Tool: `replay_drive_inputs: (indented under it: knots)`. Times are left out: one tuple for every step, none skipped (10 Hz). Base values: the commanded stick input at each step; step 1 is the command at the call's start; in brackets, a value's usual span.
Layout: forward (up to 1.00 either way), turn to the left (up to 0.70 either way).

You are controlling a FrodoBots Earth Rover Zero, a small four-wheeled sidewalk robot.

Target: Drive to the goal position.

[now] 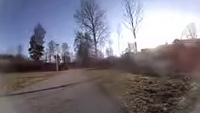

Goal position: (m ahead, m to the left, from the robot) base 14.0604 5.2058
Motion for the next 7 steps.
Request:
replay_drive_inputs:
  knots:
    - [0.7,0.17]
    - [0.7,0.0]
    - [0.7,0.0]
    - [0.7,0.0]
    - [0.7,0.0]
    - [0.7,0.0]
    - [0.7,0.0]
